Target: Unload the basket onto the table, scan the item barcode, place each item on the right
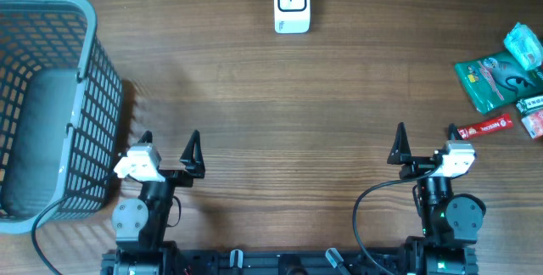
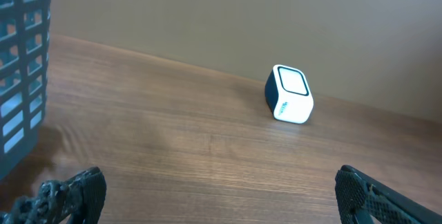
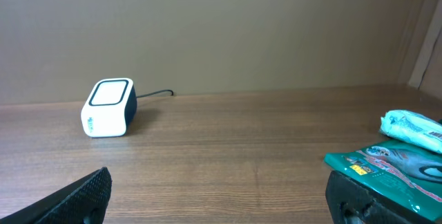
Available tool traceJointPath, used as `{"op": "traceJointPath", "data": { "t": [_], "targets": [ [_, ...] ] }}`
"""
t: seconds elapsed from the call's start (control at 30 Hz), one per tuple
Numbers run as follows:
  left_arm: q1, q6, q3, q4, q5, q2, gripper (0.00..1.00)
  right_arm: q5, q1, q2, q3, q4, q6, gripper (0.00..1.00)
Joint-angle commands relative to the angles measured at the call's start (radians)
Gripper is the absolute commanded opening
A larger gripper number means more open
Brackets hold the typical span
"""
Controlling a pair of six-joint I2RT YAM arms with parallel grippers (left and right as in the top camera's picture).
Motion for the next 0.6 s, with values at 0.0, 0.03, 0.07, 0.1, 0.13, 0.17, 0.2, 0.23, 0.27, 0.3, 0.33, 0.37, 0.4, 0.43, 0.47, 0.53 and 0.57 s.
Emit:
{"op": "traceJointPath", "data": {
  "t": [0.0,0.03,0.07,0.1,0.13,0.17,0.2,0.23,0.27,0.3,0.33,0.37,0.4,0.43,0.47,0.53,0.57],
  "targets": [
    [0.007,0.017,-0.017,0.011,-0.047,-0.012,1.0,-0.015,0.002,-0.013,-0.002,0.002,0.007,1.0],
    [0.007,0.016,-0.02,0.015,-0.069,-0.012,1.0,-0.015,0.002,-0.013,-0.002,0.002,0.007,1.0],
    [0.007,0.014,-0.022,0.019,-0.082,-0.012,1.0,-0.015,0.002,-0.013,-0.002,0.002,0.007,1.0],
    [0.007,0.014,-0.023,0.02,-0.092,-0.012,1.0,-0.015,0.002,-0.013,-0.002,0.002,0.007,1.0],
    [0.007,0.024,-0.024,0.021,-0.093,-0.012,1.0,-0.015,0.002,-0.013,-0.002,0.002,0.007,1.0],
    [0.007,0.067,-0.026,0.026,-0.081,-0.012,1.0,-0.015,0.002,-0.013,-0.002,0.002,0.007,1.0],
    [0.007,0.093,-0.026,0.027,-0.072,-0.012,1.0,-0.015,0.002,-0.013,-0.002,0.002,0.007,1.0],
    [0.007,0.123,-0.026,0.027,-0.06,-0.012,1.0,-0.015,0.002,-0.013,-0.002,0.002,0.007,1.0],
    [0.007,0.148,-0.026,0.027,-0.053,-0.012,1.0,-0.015,0.002,-0.013,-0.002,0.002,0.007,1.0],
    [0.007,0.148,-0.026,0.027,-0.053,-0.012,1.0,-0.015,0.002,-0.013,-0.002,0.002,0.007,1.0],
    [0.007,0.148,-0.026,0.027,-0.053,-0.012,1.0,-0.015,0.002,-0.013,-0.002,0.002,0.007,1.0],
    [0.007,0.148,-0.026,0.028,-0.052,-0.012,1.0,-0.015,0.002,-0.013,-0.002,0.002,0.007,1.0],
    [0.006,0.148,-0.026,0.028,-0.049,-0.012,1.0,-0.015,0.002,-0.013,-0.002,0.002,0.007,1.0],
    [0.005,0.148,-0.026,0.028,-0.045,-0.012,1.0,-0.015,0.002,-0.013,-0.002,0.002,0.007,1.0],
    [0.003,0.148,-0.026,0.028,-0.045,-0.012,1.0,-0.015,0.002,-0.013,-0.002,0.002,0.007,1.0],
    [-0.002,0.148,-0.026,0.028,-0.045,-0.012,1.0,-0.015,0.002,-0.013,-0.002,0.002,0.007,1.0],
    [-0.001,0.148,-0.026,0.028,-0.045,-0.012,1.0,-0.015,0.002,-0.013,-0.002,0.002,0.007,1.0]
  ]
}}
